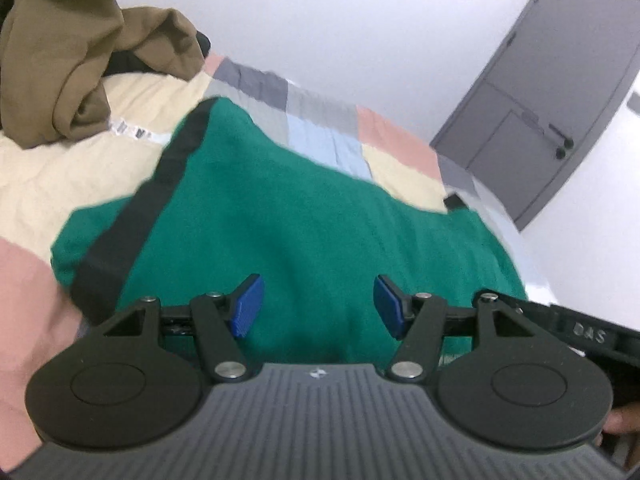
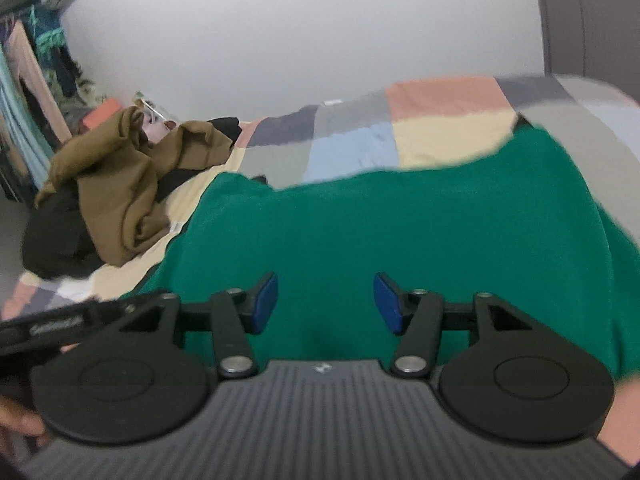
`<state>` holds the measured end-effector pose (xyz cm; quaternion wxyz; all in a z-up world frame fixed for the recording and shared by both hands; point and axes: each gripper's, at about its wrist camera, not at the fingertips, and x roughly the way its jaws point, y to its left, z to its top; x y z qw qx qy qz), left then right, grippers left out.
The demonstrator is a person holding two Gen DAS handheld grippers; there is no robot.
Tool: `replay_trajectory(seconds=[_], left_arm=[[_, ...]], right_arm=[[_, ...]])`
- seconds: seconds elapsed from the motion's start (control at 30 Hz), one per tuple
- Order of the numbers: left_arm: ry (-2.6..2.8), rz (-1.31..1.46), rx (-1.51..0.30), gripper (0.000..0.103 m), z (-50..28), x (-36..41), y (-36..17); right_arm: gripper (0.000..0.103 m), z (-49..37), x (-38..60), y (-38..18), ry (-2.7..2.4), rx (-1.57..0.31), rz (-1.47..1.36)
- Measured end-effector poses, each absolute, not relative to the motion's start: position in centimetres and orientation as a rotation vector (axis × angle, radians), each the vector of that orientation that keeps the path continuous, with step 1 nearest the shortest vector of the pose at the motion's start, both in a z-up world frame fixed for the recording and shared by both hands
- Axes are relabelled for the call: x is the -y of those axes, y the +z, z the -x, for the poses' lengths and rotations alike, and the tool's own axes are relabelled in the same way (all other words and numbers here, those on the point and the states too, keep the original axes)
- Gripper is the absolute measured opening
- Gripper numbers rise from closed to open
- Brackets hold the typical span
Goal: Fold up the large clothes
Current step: 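Grasp the folded hoodie edge with both grippers and roll it over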
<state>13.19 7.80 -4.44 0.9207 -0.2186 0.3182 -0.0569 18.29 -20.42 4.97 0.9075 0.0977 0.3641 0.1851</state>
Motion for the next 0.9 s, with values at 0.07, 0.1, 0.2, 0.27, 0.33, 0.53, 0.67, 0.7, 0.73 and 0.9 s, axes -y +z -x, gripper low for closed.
replay_trajectory(seconds=[0.07, 0.1, 0.2, 0.27, 0.33, 0.53, 0.67, 0.7, 0.73, 0.9], left_arm=[[-0.12, 0.444, -0.677, 0.067, -12.7, -6.9, -4.7], [-0.122, 0.445, -0.685, 0.068, -12.4, -6.5, -4.9], [-0.123, 0.459, -0.71, 0.074, -11.7, -5.7, -5.4], [-0.124, 0.498, -0.73, 0.076, -11.7, -5.7, -5.9], [-0.11, 0.552, -0.749, 0.079, -11.8, -6.1, -6.6], [-0.116, 0.867, -0.8, 0.084, -12.5, -9.0, -9.4], [-0.087, 1.101, -0.811, 0.084, -12.9, -11.1, -12.0], [-0.08, 1.151, -0.811, 0.084, -13.0, -11.5, -12.7], [-0.072, 1.206, -0.805, 0.084, -13.1, -12.0, -13.4], [-0.069, 1.378, -0.728, 0.084, -13.8, -13.4, -15.6]], right_arm=[[0.056, -17.0, 21.4, 4.1, 0.371, -0.768, -0.245], [0.057, -16.6, 21.8, 3.6, 0.369, -0.781, -0.268], [0.057, -15.6, 22.6, 2.2, 0.366, -0.829, -0.336], [0.068, -15.6, 23.0, 1.5, 0.368, -0.852, -0.382], [0.094, -15.7, 23.8, 0.6, 0.367, -0.869, -0.486], [0.092, -16.8, 27.0, -3.0, 0.302, -0.955, -0.84], [0.092, -17.5, 29.1, -5.1, 0.235, -0.935, -1.03], [0.092, -17.7, 29.5, -5.4, 0.22, -0.918, -1.067], [0.092, -17.9, 29.7, -5.7, 0.207, -0.902, -1.093], [0.094, -19.3, 30.4, -6.9, 0.141, -0.813, -1.183]])
